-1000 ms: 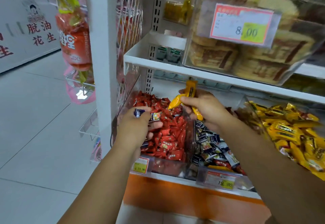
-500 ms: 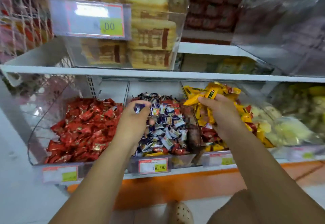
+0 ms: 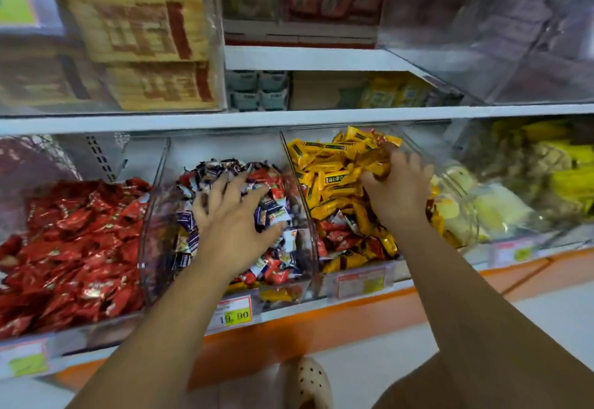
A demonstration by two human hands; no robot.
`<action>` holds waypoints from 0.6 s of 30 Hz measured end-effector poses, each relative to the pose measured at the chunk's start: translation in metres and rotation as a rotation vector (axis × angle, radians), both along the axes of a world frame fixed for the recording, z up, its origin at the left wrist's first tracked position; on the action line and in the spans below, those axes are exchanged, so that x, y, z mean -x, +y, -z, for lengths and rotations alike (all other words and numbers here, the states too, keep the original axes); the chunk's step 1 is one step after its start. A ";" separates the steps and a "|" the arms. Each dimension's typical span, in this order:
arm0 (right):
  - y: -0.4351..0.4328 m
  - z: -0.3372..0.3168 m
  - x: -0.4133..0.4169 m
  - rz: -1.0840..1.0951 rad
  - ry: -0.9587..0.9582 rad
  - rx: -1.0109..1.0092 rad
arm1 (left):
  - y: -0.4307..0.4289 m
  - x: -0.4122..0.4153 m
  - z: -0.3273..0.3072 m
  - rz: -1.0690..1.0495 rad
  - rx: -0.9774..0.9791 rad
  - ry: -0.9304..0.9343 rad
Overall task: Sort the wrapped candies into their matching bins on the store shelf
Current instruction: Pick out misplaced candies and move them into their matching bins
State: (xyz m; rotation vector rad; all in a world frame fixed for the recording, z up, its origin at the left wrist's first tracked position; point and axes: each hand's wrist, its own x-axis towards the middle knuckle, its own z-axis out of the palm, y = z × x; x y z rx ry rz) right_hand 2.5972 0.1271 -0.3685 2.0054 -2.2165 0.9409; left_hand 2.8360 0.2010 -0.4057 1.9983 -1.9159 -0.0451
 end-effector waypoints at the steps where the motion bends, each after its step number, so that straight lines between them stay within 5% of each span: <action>1: 0.002 -0.001 -0.002 -0.008 0.017 0.013 | -0.001 0.000 -0.001 0.018 -0.047 -0.033; 8: 0.009 0.014 -0.018 -0.098 0.231 -0.341 | 0.008 -0.009 0.004 0.067 -0.255 -0.119; 14: 0.027 -0.016 -0.038 -0.122 0.240 -0.224 | 0.027 -0.019 -0.011 0.136 -0.051 -0.003; 18: 0.059 -0.030 -0.083 -0.341 0.143 -0.093 | 0.050 -0.037 -0.022 0.161 0.064 0.092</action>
